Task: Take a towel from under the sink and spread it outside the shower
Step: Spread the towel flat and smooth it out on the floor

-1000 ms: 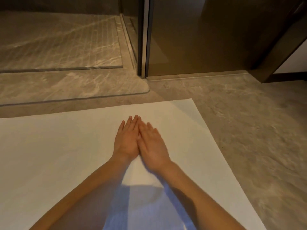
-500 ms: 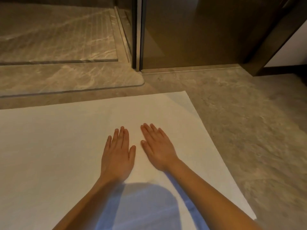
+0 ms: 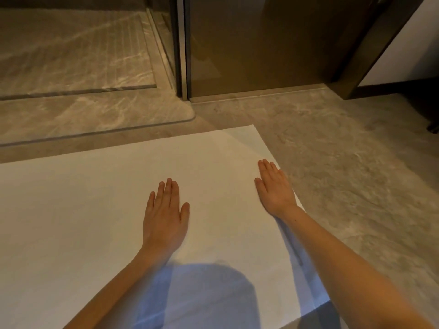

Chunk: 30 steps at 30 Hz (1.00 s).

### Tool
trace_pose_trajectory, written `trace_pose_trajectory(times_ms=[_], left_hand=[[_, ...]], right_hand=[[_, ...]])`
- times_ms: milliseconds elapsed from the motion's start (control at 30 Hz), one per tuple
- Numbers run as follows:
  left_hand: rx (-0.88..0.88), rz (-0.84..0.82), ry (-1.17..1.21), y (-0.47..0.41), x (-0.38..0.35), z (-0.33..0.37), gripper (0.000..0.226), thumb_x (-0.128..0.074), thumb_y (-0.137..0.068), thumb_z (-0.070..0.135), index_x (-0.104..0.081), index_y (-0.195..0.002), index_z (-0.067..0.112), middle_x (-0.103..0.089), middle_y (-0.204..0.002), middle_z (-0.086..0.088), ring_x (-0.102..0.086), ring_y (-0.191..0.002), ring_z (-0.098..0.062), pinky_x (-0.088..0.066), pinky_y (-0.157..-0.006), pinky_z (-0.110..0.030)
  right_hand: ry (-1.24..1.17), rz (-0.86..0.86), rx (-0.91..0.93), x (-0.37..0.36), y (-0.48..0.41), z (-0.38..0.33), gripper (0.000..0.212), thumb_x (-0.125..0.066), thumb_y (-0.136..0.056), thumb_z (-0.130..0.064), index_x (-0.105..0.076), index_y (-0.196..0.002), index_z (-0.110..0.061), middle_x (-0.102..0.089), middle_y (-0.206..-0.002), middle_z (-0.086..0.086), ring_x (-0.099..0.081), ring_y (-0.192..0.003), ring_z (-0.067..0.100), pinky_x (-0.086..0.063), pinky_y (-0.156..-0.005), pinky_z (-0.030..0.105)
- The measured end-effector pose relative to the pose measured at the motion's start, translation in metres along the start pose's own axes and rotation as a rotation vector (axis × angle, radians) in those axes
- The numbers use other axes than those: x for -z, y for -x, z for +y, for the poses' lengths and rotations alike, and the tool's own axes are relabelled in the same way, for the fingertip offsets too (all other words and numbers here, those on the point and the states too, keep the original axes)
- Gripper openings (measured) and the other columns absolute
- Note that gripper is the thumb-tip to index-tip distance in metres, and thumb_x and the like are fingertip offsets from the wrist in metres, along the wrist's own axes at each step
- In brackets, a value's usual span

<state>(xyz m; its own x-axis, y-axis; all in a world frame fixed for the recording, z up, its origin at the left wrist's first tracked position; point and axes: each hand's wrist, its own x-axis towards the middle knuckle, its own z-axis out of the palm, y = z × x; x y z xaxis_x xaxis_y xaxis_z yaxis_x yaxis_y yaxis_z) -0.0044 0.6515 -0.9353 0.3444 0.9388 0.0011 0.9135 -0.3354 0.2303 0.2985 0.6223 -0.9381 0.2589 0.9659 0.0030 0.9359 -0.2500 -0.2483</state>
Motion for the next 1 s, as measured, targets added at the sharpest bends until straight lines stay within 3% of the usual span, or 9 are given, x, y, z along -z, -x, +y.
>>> trace_pose_trajectory(times_ms=[167, 300, 400, 500, 600, 667, 833, 1000], left_hand=[[-0.002, -0.065, 0.064, 0.005, 0.022, 0.007, 0.061, -0.013, -0.101, 0.037, 0.002, -0.154, 0.010, 0.008, -0.163, -0.006, 0.009, -0.149, -0.019, 0.003, -0.121, -0.039], [-0.163, 0.091, 0.070, 0.053, 0.026, 0.011, 0.057, -0.014, -0.101, 0.030, -0.010, -0.154, 0.010, -0.004, -0.162, -0.006, -0.003, -0.150, -0.022, -0.004, -0.121, -0.042], [-0.117, -0.036, -0.011, 0.084, 0.014, 0.015, 0.062, -0.008, -0.095, 0.028, 0.000, -0.153, 0.008, 0.003, -0.162, -0.010, 0.004, -0.149, -0.025, 0.006, -0.120, -0.039], [-0.073, -0.105, -0.054, 0.095, 0.006, 0.016, 0.065, -0.001, -0.090, 0.026, 0.005, -0.152, 0.008, 0.004, -0.162, -0.012, 0.005, -0.149, -0.026, 0.007, -0.119, -0.039], [-0.111, -0.033, 0.023, 0.100, 0.008, 0.016, 0.068, -0.009, -0.087, 0.025, -0.027, -0.147, -0.001, -0.028, -0.155, -0.019, -0.025, -0.144, -0.034, -0.016, -0.118, -0.046], [-0.145, 0.016, 0.046, 0.101, 0.006, 0.013, 0.061, -0.018, -0.092, 0.025, -0.037, -0.143, -0.004, -0.034, -0.151, -0.021, -0.032, -0.141, -0.036, -0.025, -0.116, -0.050], [-0.167, 0.035, 0.044, 0.106, -0.003, 0.009, 0.060, -0.019, -0.097, 0.028, -0.020, -0.148, -0.003, -0.016, -0.158, -0.020, -0.016, -0.147, -0.033, -0.020, -0.117, -0.050], [-0.211, 0.028, 0.024, 0.107, -0.001, 0.008, 0.058, -0.020, -0.098, 0.024, -0.018, -0.147, -0.007, -0.012, -0.156, -0.026, -0.011, -0.147, -0.037, -0.018, -0.117, -0.053]], right_hand=[[-0.008, -0.023, -0.044, 0.024, 0.007, -0.025, 0.056, -0.024, -0.105, -0.033, -0.010, -0.155, -0.011, -0.009, -0.163, 0.007, -0.005, -0.150, 0.020, -0.001, -0.120, 0.032], [-0.266, 0.039, 0.147, 0.023, 0.054, -0.107, 0.052, -0.028, -0.106, -0.029, -0.016, -0.154, -0.013, -0.014, -0.161, 0.000, -0.008, -0.149, 0.014, 0.001, -0.118, 0.020], [-0.376, -0.085, 0.298, 0.000, 0.109, -0.165, 0.053, -0.023, -0.104, -0.032, -0.015, -0.154, -0.015, -0.013, -0.158, -0.009, -0.004, -0.146, 0.004, 0.006, -0.116, 0.016], [-0.300, -0.164, 0.307, -0.020, 0.134, -0.182, 0.053, -0.023, -0.105, -0.030, -0.013, -0.155, -0.015, -0.013, -0.162, -0.002, -0.004, -0.149, 0.010, 0.008, -0.117, 0.020], [-0.132, -0.141, 0.336, -0.028, 0.134, -0.173, 0.054, -0.021, -0.105, -0.034, -0.010, -0.155, -0.017, -0.007, -0.163, -0.003, 0.002, -0.149, 0.009, 0.011, -0.118, 0.024], [-0.064, -0.134, 0.344, -0.027, 0.130, -0.158, 0.055, -0.018, -0.105, -0.039, -0.007, -0.156, -0.020, -0.001, -0.162, -0.006, 0.010, -0.146, 0.004, 0.013, -0.117, 0.024], [0.005, -0.123, 0.262, -0.012, 0.114, -0.092, 0.057, -0.012, -0.103, -0.044, -0.005, -0.156, -0.024, -0.002, -0.162, -0.009, 0.009, -0.146, 0.002, 0.009, -0.119, 0.025], [0.057, -0.081, 0.106, 0.007, 0.102, -0.022, 0.057, -0.014, -0.103, -0.040, -0.008, -0.156, -0.021, -0.006, -0.162, -0.007, -0.001, -0.149, 0.009, -0.002, -0.121, 0.030]])
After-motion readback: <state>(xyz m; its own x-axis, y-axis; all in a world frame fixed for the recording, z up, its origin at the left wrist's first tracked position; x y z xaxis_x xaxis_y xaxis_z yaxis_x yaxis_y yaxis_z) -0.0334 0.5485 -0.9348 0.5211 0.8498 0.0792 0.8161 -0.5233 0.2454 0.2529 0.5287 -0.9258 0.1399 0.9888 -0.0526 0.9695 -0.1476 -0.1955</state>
